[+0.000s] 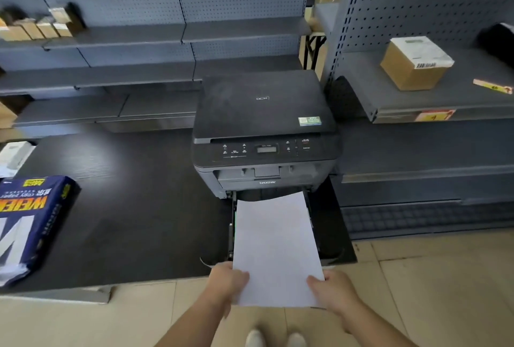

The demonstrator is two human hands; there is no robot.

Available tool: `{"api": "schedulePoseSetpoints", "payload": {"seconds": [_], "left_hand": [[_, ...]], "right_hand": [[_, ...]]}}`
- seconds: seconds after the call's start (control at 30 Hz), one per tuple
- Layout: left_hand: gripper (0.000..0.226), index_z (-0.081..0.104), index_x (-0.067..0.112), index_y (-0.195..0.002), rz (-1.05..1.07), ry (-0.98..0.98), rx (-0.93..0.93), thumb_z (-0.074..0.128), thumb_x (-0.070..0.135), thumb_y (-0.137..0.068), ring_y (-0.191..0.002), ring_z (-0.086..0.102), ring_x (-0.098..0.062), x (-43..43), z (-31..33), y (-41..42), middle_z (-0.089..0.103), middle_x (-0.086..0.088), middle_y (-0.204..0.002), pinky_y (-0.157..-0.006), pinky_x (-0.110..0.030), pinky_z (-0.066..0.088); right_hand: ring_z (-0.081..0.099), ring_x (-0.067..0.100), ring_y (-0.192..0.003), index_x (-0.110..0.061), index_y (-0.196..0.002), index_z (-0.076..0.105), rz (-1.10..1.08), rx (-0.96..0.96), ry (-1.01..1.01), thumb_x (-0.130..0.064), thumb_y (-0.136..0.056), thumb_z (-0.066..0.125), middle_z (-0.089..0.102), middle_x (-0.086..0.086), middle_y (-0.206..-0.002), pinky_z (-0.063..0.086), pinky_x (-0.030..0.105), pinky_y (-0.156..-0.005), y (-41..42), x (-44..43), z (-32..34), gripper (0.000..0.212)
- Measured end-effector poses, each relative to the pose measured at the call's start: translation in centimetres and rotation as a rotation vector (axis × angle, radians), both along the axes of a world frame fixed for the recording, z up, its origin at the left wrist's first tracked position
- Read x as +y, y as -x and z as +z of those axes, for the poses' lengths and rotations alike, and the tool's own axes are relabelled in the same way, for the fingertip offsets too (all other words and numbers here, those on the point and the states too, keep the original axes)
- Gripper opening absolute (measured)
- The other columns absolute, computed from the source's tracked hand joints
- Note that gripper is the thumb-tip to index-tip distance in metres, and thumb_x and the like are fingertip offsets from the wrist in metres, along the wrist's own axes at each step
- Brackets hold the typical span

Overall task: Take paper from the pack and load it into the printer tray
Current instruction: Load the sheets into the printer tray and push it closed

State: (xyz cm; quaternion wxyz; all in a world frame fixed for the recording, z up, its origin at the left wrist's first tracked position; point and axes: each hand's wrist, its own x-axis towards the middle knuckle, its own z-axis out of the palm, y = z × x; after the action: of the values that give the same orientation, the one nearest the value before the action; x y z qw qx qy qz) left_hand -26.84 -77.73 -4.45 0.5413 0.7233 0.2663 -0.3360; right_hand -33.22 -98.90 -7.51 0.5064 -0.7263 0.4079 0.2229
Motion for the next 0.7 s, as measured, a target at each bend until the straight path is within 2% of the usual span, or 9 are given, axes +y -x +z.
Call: {"api": "schedulePoseSetpoints", "payload": {"seconds": [0.17, 0.23, 0.33, 0.37, 0.43, 0.5, 0.6, 0.67, 0.7], "left_hand": [[0.027, 0.074, -0.004, -0.078, 0.035, 0.044, 0.010, 0.056, 0.006, -0.061, -0.077, 0.075, -0.033, 0.1, -1.8, -2.4, 0.078, -0.020, -0.088, -0.069, -0.042, 0.061], [0.017, 0.073, -0.005, -0.080, 0.054, 0.044, 0.014, 0.058, -0.002, -0.074, -0.077, 0.074, -0.035, -0.1, -2.1, -3.3, 0.077, -0.021, -0.088, -0.070, -0.041, 0.061], [0.015, 0.071, -0.008, -0.082, 0.078, 0.049, 0.023, 0.056, -0.008, -0.082, -0.073, 0.071, -0.033, -0.3, -2.7, -4.6, 0.073, -0.019, -0.084, -0.070, -0.040, 0.060], [0.011, 0.069, -0.008, -0.080, 0.085, 0.049, 0.031, 0.058, -0.008, -0.082, -0.071, 0.069, -0.031, -0.5, -2.9, -4.9, 0.071, -0.019, -0.083, -0.066, -0.037, 0.059], [0.006, 0.065, -0.006, -0.080, 0.096, 0.042, 0.045, 0.063, -0.005, -0.074, -0.068, 0.063, -0.029, -0.7, -3.0, -5.4, 0.065, -0.018, -0.081, -0.059, -0.030, 0.053], [0.014, 0.063, -0.004, -0.078, 0.090, 0.014, 0.047, 0.061, 0.000, -0.066, -0.068, 0.060, -0.027, -1.0, -3.3, -5.9, 0.061, -0.017, -0.080, -0.057, -0.029, 0.048], [0.007, 0.061, -0.004, -0.080, 0.077, -0.009, 0.045, 0.059, -0.008, -0.075, -0.065, 0.058, -0.026, -1.4, -3.9, -6.5, 0.059, -0.018, -0.082, -0.053, -0.026, 0.047], [0.011, 0.062, -0.002, -0.082, 0.074, -0.025, 0.042, 0.055, -0.009, -0.083, -0.062, 0.059, -0.024, -1.5, -4.5, -6.5, 0.062, -0.015, -0.082, -0.047, -0.021, 0.047], [0.012, 0.064, -0.001, -0.083, 0.073, -0.025, 0.035, 0.054, -0.008, -0.084, -0.065, 0.063, -0.026, -1.5, -4.8, -6.4, 0.066, -0.013, -0.084, -0.049, -0.022, 0.050]], "right_hand": [[0.074, 0.022, -0.085, -0.021, -0.074, 0.075, 0.018, 0.030, -0.027, -0.020, -0.086, 0.067, 0.079, -0.001, -0.089, 0.060, 0.040, -0.086, -2.8, -1.0, -1.0, 0.014], [0.075, 0.024, -0.086, -0.018, -0.078, 0.075, 0.009, 0.049, -0.045, -0.020, -0.086, 0.068, 0.079, 0.001, -0.091, 0.060, 0.043, -0.087, -3.9, -1.4, -1.1, 0.011], [0.073, 0.022, -0.084, -0.014, -0.088, 0.072, 0.007, 0.065, -0.071, -0.018, -0.090, 0.068, 0.077, 0.004, -0.094, 0.059, 0.033, -0.075, -5.3, -1.8, -1.3, 0.006], [0.072, 0.023, -0.086, -0.014, -0.089, 0.071, 0.014, 0.076, -0.074, -0.019, -0.090, 0.069, 0.076, 0.005, -0.095, 0.059, 0.033, -0.075, -5.8, -1.9, -1.4, 0.006], [0.073, 0.027, -0.089, -0.013, -0.091, 0.072, 0.033, 0.104, -0.073, -0.022, -0.089, 0.070, 0.077, 0.006, -0.096, 0.060, 0.041, -0.085, -6.6, -2.3, -1.9, 0.010], [0.074, 0.029, -0.088, -0.012, -0.095, 0.074, 0.050, 0.120, -0.064, -0.027, -0.085, 0.073, 0.078, 0.006, -0.095, 0.060, 0.048, -0.088, -7.2, -2.8, -2.5, 0.018], [0.074, 0.029, -0.086, -0.011, -0.095, 0.075, 0.081, 0.114, -0.052, -0.027, -0.084, 0.072, 0.078, 0.005, -0.093, 0.061, 0.049, -0.086, -7.7, -3.0, -3.2, 0.019], [0.073, 0.027, -0.088, -0.014, -0.096, 0.074, 0.080, 0.092, -0.052, -0.025, -0.088, 0.069, 0.077, 0.003, -0.095, 0.060, 0.044, -0.086, -7.5, -2.9, -3.0, 0.015], [0.073, 0.026, -0.089, -0.016, -0.096, 0.074, 0.067, 0.085, -0.059, -0.025, -0.090, 0.068, 0.077, 0.002, -0.096, 0.060, 0.043, -0.087, -7.3, -2.9, -2.9, 0.012]]}}
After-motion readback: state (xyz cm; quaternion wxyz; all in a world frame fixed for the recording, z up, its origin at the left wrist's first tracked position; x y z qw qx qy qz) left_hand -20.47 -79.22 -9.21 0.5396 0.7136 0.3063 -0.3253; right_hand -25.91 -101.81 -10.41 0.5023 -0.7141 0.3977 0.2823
